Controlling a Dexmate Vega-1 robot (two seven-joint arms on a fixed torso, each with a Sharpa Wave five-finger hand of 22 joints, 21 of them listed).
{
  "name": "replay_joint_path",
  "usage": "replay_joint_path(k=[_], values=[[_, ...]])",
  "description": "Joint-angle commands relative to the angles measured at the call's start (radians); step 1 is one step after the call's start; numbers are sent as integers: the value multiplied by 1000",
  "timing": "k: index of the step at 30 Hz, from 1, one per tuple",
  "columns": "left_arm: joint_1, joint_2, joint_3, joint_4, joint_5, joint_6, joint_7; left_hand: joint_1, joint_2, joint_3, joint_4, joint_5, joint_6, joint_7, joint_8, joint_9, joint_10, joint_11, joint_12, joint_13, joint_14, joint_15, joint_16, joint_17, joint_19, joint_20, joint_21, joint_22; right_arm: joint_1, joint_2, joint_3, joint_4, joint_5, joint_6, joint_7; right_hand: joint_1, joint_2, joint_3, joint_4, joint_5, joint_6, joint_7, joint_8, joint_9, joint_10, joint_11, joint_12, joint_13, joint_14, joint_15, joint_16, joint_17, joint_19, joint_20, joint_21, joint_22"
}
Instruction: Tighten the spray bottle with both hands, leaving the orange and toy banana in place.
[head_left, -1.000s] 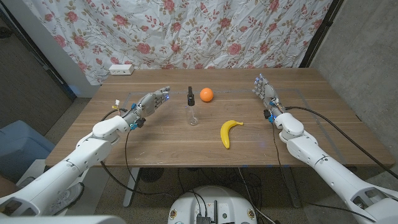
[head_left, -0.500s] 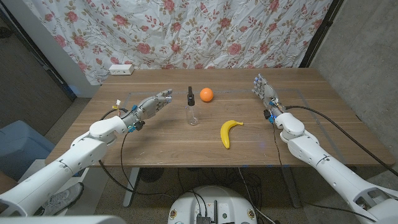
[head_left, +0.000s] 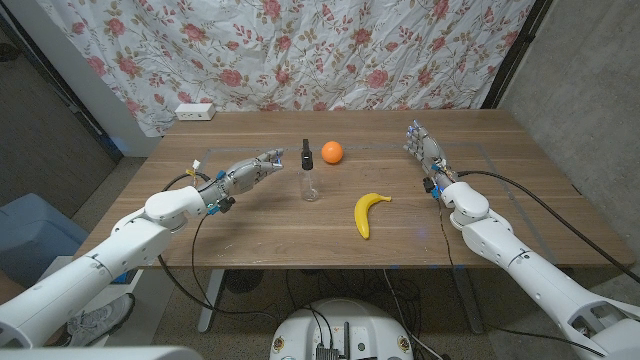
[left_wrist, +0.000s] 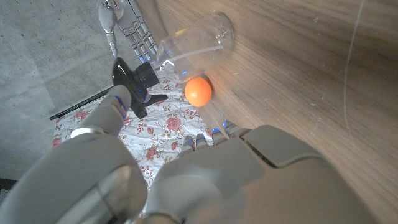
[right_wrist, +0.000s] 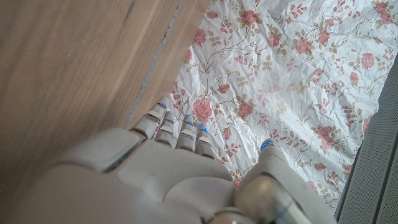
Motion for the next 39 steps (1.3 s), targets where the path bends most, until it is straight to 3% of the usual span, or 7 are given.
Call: replay_joint_path(k=[1,4,5,9,15,31,39], values=[[-13,28,29,-38,67,30,37,16,-4,8,-1,8,-44,0,5,2,-96,1,4,2,-135,8,7,1,-105,-43,4,5,5,10,-2,14,-10,17,-9,-2,8,4,-6,-1,-5,-1,-1,4,-1,-1,2,3,-5,-1,3,1,-1,2,2,3],[-29,29,42,-36,83,38,27,23,-23,2,0,21,-69,-12,5,2,-124,-5,4,2,-164,3,4,2,-125,-54,3,5,0,11,0,10,-11,21,-14,-2,8,4,-7,-1,-6,0,-1,4,-1,-2,3,3,-5,-1,4,0,-2,3,2,3],[-32,31,45,-37,88,42,28,25,-28,1,0,22,-79,-2,5,2,-133,4,5,2,-172,12,4,2,-132,-43,3,5,-2,9,0,8,-13,20,-16,-2,8,4,-7,-1,-6,0,-1,4,-2,-1,3,3,-5,-1,4,0,-1,4,2,3],[-36,27,53,-39,118,39,53,31,-35,0,0,25,-99,-1,5,3,-149,10,6,2,-188,13,5,2,-141,-42,5,6,-12,9,3,0,-14,25,-25,-3,8,4,-8,-1,-7,-1,-1,4,-3,-1,3,3,-5,0,4,-1,-2,4,3,3],[-35,9,60,-33,155,17,95,34,-37,0,0,26,-115,-5,3,3,-157,4,7,2,-193,10,6,2,-145,-45,6,6,-29,3,7,-19,-17,26,-37,-3,7,4,-10,-1,-10,-2,-1,4,-4,-1,3,2,-6,0,4,-2,-2,5,3,3],[-97,-63,130,45,220,-29,71,66,-43,-2,1,31,-22,-9,47,5,-63,-27,40,4,-120,-15,26,1,-78,-55,22,5,-23,-10,2,-28,-27,16,-23,0,7,6,-15,-1,-14,-2,0,4,-11,-2,2,2,-8,1,5,-6,1,6,5,3],[-131,-100,165,101,230,-55,30,91,-46,-3,0,30,23,-14,62,6,-9,-39,49,4,-55,-46,34,1,-30,-61,26,4,-20,-13,0,-33,-33,13,-22,2,7,7,-18,-1,-16,-1,0,4,-14,-3,3,2,-9,0,5,-9,1,6,5,3]])
